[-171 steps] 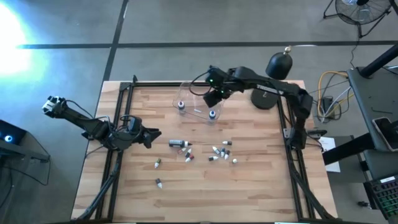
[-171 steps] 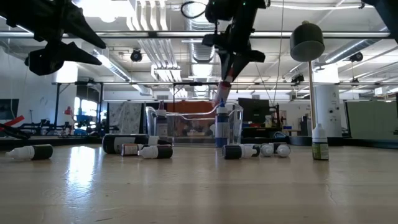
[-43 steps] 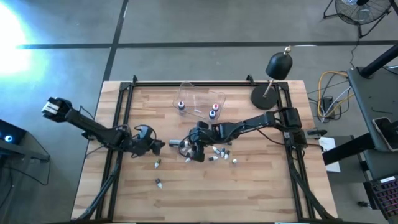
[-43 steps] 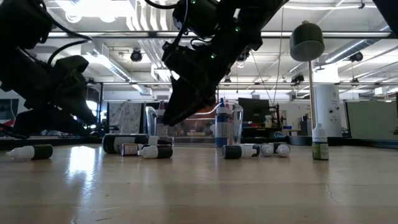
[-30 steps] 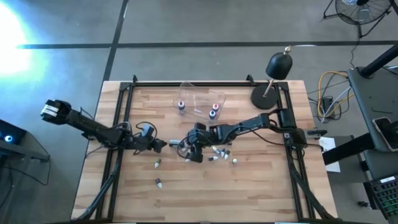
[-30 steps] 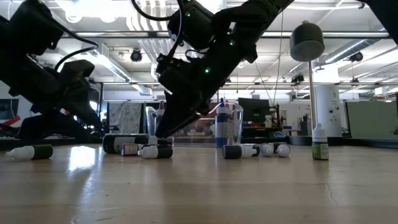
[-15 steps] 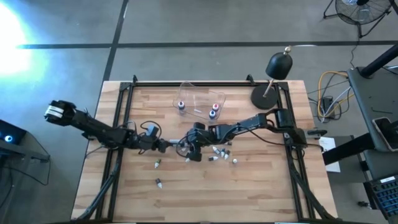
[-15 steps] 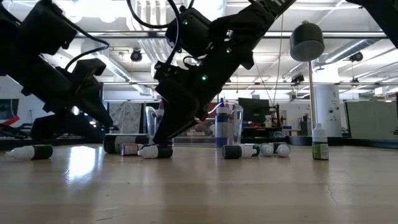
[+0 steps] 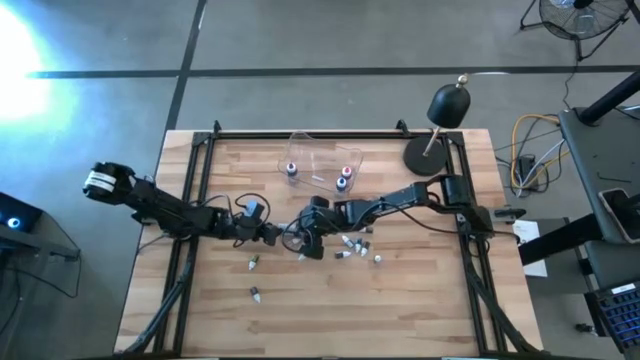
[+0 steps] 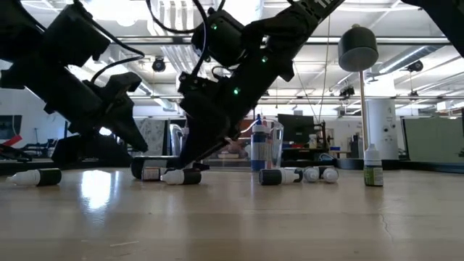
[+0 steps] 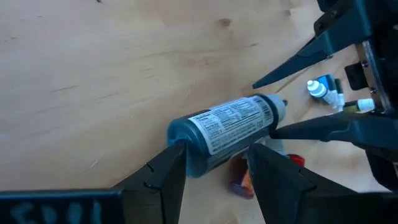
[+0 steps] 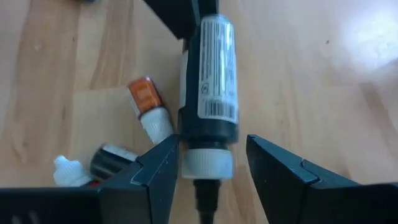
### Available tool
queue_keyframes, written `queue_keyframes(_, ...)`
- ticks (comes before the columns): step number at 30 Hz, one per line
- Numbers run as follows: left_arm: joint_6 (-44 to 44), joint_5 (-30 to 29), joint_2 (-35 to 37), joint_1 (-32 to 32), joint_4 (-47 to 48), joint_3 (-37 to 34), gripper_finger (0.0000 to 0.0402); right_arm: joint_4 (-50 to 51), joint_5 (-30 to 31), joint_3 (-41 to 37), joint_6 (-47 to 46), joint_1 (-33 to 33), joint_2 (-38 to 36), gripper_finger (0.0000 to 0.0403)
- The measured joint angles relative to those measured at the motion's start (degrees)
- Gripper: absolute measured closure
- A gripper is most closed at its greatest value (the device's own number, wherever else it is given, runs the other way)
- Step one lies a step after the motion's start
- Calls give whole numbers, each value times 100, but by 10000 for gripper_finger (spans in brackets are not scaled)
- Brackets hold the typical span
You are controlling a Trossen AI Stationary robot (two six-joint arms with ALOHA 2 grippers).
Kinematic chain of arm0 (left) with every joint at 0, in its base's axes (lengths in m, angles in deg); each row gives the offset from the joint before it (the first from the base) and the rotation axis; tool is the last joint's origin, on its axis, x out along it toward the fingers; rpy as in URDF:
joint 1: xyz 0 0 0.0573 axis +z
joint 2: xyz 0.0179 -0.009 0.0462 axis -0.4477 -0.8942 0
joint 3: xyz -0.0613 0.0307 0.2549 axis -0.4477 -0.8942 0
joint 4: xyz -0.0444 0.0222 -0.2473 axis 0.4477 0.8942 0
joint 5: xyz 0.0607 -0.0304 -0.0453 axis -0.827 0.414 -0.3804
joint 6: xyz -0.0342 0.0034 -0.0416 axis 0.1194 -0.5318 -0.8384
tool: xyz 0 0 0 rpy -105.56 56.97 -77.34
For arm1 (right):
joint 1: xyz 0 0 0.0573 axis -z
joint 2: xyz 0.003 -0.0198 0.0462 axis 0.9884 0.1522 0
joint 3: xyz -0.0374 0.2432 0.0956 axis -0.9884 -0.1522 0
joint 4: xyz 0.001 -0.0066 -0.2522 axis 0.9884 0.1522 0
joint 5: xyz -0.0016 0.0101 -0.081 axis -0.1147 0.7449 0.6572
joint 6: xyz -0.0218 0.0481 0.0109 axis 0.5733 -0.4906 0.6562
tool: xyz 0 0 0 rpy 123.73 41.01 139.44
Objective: Pick & Place food coloring
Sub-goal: Put the large black food coloring bottle into the transparent bin
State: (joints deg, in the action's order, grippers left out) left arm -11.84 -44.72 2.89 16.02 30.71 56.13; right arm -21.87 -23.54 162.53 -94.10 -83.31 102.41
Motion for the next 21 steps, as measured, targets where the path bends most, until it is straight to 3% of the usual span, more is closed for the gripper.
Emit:
queue_keyframes(11, 5, 116, -69, 7, -18, 24, 255, 131, 7, 68, 2, 4, 37, 221)
queue_keyframes(21, 287, 127, -73, 7, -15, 160, 255, 377, 11, 68, 1, 9, 34, 284)
